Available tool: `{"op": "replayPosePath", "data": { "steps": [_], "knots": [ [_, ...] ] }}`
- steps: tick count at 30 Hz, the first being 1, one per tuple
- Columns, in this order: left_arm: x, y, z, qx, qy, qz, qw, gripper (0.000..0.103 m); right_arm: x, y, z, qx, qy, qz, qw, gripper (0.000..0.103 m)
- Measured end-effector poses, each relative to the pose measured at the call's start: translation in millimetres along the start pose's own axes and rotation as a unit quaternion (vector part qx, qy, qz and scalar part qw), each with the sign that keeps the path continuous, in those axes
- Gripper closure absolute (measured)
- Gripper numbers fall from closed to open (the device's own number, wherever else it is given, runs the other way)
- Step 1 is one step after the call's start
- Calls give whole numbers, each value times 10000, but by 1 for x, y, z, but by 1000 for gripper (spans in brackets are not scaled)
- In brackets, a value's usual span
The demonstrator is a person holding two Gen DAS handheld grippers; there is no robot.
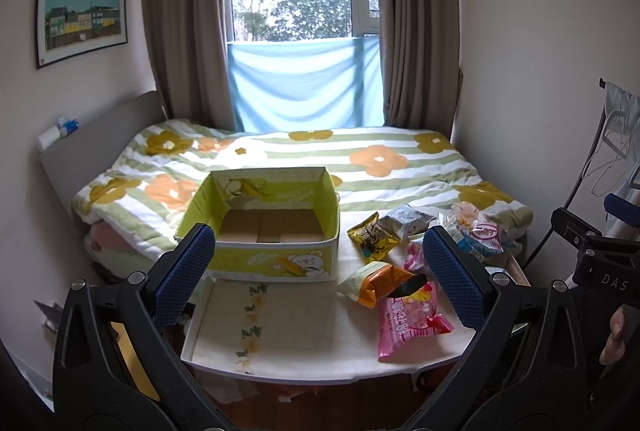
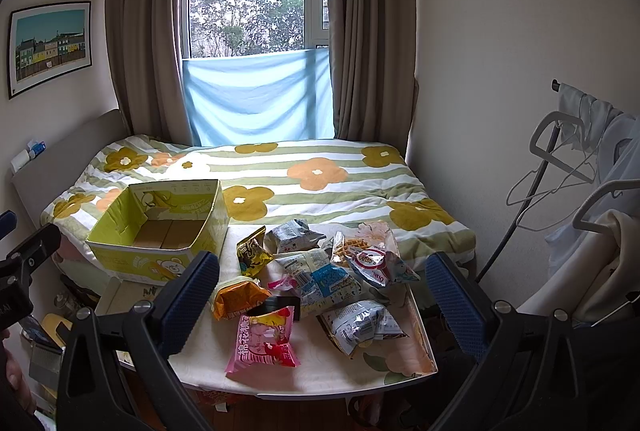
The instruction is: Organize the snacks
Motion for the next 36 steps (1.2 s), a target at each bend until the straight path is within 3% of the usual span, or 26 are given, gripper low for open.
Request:
{"op": "replayPosePath", "data": {
  "steps": [9,20,26,36],
  "knots": [
    [6,0,11,-173,76,37,9998,0,2,2,2,-43,57,82,9999,0],
    [45,22,80,-968,1029,40,9900,0,24,21,32,-471,493,527,9963,0],
    [80,42,126,-1463,1332,-57,9802,0,51,30,76,-880,467,868,9912,0],
    [159,74,217,-2325,1309,-89,9637,0,99,49,170,-1620,18,1196,9795,0]
  ]
}}
Point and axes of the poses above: each gripper's, at about its wrist camera, not at the fingertips, and z roughly the way its jaws point, x to its right, y to its underside, the point moved 8 cm from there along z, roughly the way its jaws point, and after that the axes turned 1 degree about y, right-handed, at the moved point
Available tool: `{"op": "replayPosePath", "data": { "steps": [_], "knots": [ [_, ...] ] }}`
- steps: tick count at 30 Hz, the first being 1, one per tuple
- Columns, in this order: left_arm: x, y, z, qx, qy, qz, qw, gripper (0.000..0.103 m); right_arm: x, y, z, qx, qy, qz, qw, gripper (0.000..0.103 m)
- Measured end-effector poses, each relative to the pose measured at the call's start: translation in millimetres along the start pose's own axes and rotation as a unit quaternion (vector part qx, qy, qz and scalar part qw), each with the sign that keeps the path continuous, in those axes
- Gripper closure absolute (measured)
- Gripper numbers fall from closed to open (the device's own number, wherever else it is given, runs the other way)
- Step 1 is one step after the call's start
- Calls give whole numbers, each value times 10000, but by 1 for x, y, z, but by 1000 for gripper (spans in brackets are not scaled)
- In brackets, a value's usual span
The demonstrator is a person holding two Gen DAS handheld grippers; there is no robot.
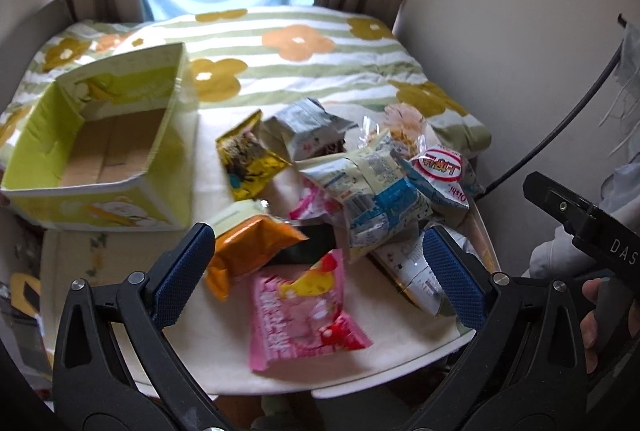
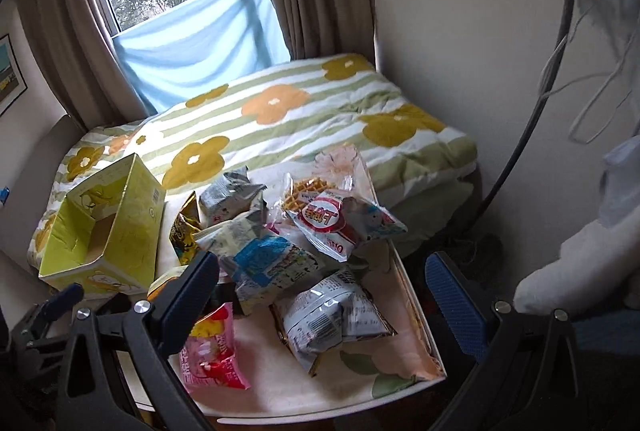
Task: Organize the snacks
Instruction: 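Grasp the cream chip bag with the left tool while the right tool grasps the red-white shrimp chip bag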
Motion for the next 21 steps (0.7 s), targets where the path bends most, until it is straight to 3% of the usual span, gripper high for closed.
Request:
{"op": "replayPosePath", "data": {
  "steps": [11,21],
  "knots": [
    [36,-13,93,-721,-103,-239,9971,0,37,-4,92,-989,-479,439,9930,0],
    [41,-18,143,-1091,-49,-385,9933,1,44,1,122,-1520,-769,1171,9784,0]
  ]
}}
Point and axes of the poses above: each gripper's, at about its wrist camera, not at the fingertips, and z roughly the way its jaws point, x to its right, y to its underside, the point moved 8 cm from there along z, roughly the way its jaws point, and after that the axes turned 1 degree about y, right-handed, at the moved point
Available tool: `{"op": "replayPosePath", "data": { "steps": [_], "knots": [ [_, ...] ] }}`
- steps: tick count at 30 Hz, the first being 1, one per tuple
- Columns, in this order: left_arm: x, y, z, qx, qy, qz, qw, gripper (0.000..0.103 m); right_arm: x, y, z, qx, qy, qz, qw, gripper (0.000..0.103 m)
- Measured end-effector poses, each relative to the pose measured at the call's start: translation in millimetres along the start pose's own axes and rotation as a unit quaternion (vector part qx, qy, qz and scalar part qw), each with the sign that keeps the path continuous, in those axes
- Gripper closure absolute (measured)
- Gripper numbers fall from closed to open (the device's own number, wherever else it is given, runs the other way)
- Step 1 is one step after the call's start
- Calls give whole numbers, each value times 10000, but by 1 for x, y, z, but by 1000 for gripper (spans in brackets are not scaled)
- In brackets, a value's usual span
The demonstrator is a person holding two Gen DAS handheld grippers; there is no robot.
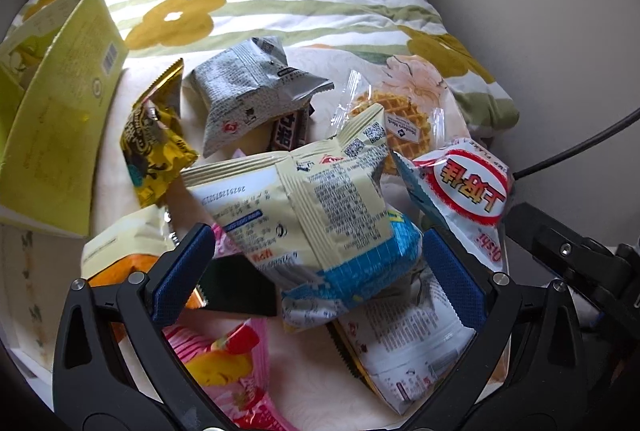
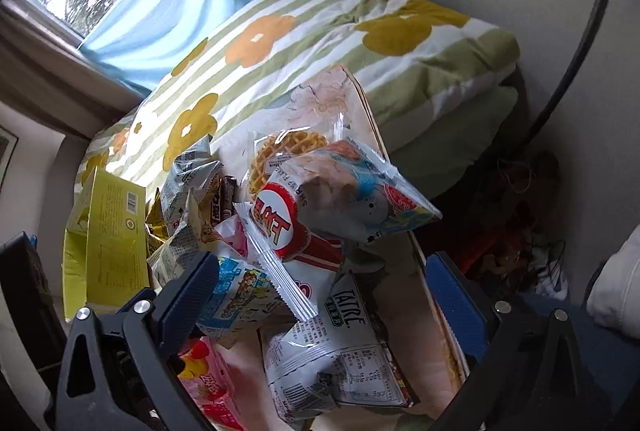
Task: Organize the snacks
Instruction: 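Grasp the cream chip bag with the left tool while the right tool grasps the red-white shrimp chip bag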
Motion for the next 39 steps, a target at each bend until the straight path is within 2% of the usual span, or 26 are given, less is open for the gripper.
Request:
{"op": "replayPosePath", "data": {
  "steps": [6,12,14,23,26,27,30,33,39],
  "knots": [
    [-4,-2,17,-229,192,-104,9995,3,9,5,9,-160,-284,802,9962,0],
    [6,-2,24,-359,455,50,9983,27,15,1,25,-196,-532,1546,9863,0],
    [8,-1,27,-419,552,86,9976,39,17,-1,28,-174,-581,1736,9829,0],
    [8,-2,21,-426,682,275,9964,43,20,-9,48,-273,-527,2209,9735,0],
    [8,-4,14,-364,680,367,9963,43,13,-13,55,-315,-452,2085,9765,10],
    [8,-4,13,-346,676,388,9964,43,13,-13,55,-315,-452,2085,9765,17],
    [7,-6,9,-311,680,434,9963,43,12,-13,58,-303,-335,1978,9792,28],
    [5,-8,6,-271,658,454,9964,43,12,-15,57,-211,-190,1793,9834,35],
    [5,-11,-3,-169,628,491,9967,43,8,-17,49,-62,-78,1486,9889,43]
  ]
}}
Point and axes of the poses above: each gripper's, at about its wrist camera, not at the fingertips, and z roughly the way its jaws point, x to its right, y to its underside, the point moved 8 cm from there along z, roughly the way its jaws point, and after that the axes turned 1 degree about y, right-handed, at the moved point
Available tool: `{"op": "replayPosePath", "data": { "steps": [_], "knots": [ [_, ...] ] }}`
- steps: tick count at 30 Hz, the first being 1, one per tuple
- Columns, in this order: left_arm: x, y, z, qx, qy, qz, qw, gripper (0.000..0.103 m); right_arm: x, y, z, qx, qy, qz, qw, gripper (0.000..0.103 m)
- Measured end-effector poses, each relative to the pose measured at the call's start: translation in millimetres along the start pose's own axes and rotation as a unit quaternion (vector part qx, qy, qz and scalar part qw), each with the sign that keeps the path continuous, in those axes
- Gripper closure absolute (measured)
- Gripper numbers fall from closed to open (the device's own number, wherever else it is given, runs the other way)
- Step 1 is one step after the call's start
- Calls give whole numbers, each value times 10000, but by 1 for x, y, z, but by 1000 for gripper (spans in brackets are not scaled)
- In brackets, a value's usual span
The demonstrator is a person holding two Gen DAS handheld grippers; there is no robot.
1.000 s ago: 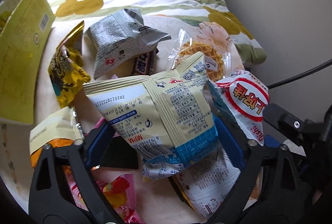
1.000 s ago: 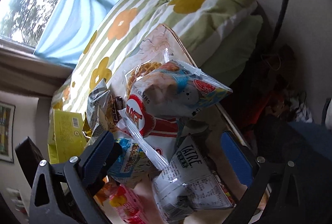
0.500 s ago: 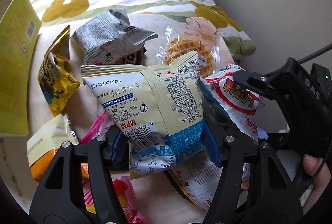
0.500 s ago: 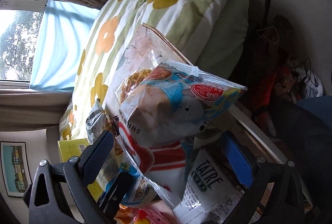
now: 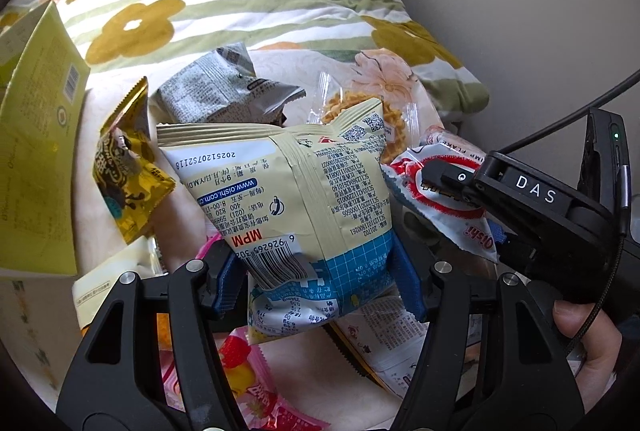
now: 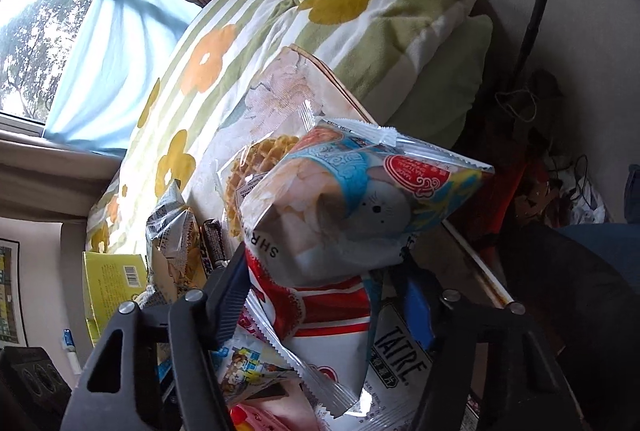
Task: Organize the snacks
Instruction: 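Grasp the cream chip bag with the left tool while the right tool grasps the red-white shrimp chip bag, then carry both bags over the yellow box and open both tools to drop them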
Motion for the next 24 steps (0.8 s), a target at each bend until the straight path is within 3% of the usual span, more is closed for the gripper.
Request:
{"op": "replayPosePath", "data": {
  "steps": [9,14,17,19,24],
  "knots": [
    [5,-7,-31,375,-81,-82,9992,43,-26,-6,-27,310,-105,-691,9971,47],
    [-2,-16,-63,779,-190,-281,9964,43,-55,-7,-53,565,-197,-1421,9880,47],
    [-15,-24,-86,1032,-299,-467,9931,43,-91,-5,-71,729,-321,-2181,9727,47],
    [-29,-30,-106,1244,-412,-567,9898,43,-99,-3,-75,762,-353,-2340,9686,47],
    [-77,-43,-154,1655,-649,-878,9802,43,-154,12,-87,726,-720,-3146,9437,47]
  ]
}}
Point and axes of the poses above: each gripper's, at about its wrist camera, not at the fingertips, and z roughly the way its jaws point, x to its right, y to its underside, the point moved 8 cm from there along z, roughly the way its jaws point, and after that the axes turned 1 degree about y, right-handed, at the moved point
